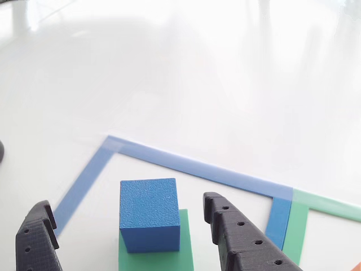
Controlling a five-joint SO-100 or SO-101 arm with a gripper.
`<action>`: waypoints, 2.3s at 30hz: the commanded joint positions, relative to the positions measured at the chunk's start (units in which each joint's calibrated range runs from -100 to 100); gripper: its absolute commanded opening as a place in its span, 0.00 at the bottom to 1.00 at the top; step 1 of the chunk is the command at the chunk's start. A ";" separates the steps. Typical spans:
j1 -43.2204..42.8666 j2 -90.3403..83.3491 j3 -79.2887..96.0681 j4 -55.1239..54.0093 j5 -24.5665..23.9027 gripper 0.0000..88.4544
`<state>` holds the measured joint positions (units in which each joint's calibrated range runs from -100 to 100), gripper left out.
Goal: Tower of hanoi
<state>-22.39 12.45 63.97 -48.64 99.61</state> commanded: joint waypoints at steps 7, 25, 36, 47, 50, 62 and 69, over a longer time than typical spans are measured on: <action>-1.51 -0.11 -2.59 -1.34 0.39 0.28; -1.82 0.21 -2.59 -1.34 0.39 0.09; -1.89 -1.88 -1.86 -0.70 0.39 0.03; -1.89 -22.87 -1.13 19.86 0.39 0.02; -0.98 -31.28 -1.77 30.38 0.39 0.02; 5.04 -56.44 -29.30 96.67 0.39 0.02; 9.09 -54.92 -55.47 122.82 0.39 0.01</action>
<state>-15.68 -41.07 23.32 62.36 100.00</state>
